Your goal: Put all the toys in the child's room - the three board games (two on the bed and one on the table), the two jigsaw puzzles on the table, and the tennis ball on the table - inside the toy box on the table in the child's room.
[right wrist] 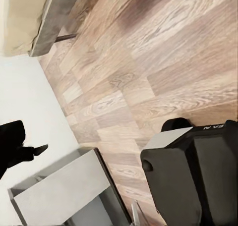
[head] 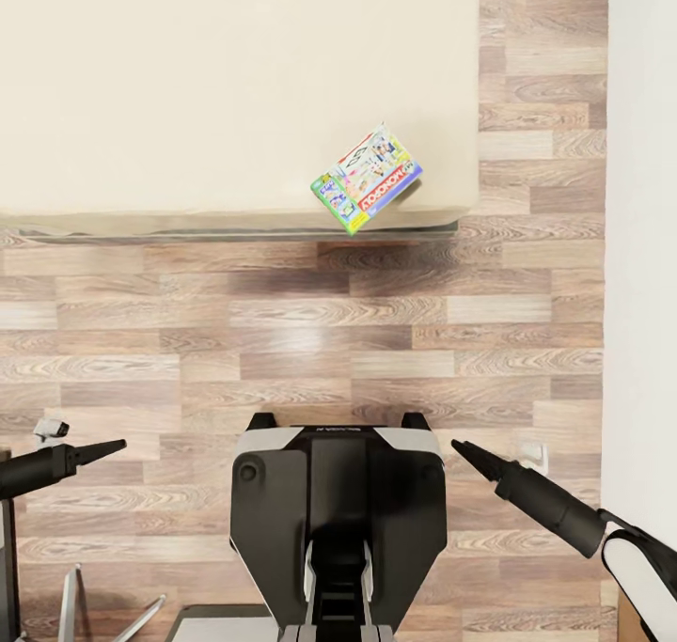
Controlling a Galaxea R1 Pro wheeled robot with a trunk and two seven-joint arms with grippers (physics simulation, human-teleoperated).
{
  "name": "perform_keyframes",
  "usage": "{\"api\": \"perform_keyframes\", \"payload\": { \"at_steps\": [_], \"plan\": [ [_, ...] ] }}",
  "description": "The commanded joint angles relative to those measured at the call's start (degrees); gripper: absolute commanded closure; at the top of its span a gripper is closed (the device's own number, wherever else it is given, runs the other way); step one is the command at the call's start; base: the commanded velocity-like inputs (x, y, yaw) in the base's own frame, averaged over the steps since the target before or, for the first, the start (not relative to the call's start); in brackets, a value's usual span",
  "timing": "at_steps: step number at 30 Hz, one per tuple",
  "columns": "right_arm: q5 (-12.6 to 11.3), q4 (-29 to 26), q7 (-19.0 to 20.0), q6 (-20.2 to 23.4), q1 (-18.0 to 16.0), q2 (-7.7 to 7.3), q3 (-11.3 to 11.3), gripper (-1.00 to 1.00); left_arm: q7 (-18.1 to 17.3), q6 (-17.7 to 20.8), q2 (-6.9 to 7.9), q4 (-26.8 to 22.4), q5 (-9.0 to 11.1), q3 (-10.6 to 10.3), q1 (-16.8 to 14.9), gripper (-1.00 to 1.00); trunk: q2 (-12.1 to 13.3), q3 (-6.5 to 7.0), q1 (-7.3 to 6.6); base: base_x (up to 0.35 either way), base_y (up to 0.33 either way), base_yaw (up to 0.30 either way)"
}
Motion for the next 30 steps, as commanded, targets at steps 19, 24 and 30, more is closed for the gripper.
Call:
{"api": "perform_keyframes", "payload": {
  "at_steps": [19, 24, 30],
  "plan": [
    [-0.31, 0.99, 4.91, -0.48, 0.03, 0.39, -1.32, -1.0, -0.22, 0.62, -2.42, 0.18, -0.05, 0.41, -0.02, -1.0, -0.09, 1.71, 0.04, 0.0, 0.0, 0.0],
    [-0.31, 1.14, 4.81, -3.36, 0.03, 0.35, -1.19, -1.0, -0.22, 0.49, -2.52, 0.17, -0.09, 0.59, -0.01, -1.0, -0.09, 2.18, 0.04, 0.0, 0.0, 0.0],
    [-0.31, 1.47, 4.77, -4.68, 0.05, 0.33, -1.16, -1.0, -0.22, 0.35, -2.55, 0.17, -0.1, 0.65, -0.01, -1.0, -0.09, 2.73, 0.04, 0.0, 0.0, 0.0]
  ]
}}
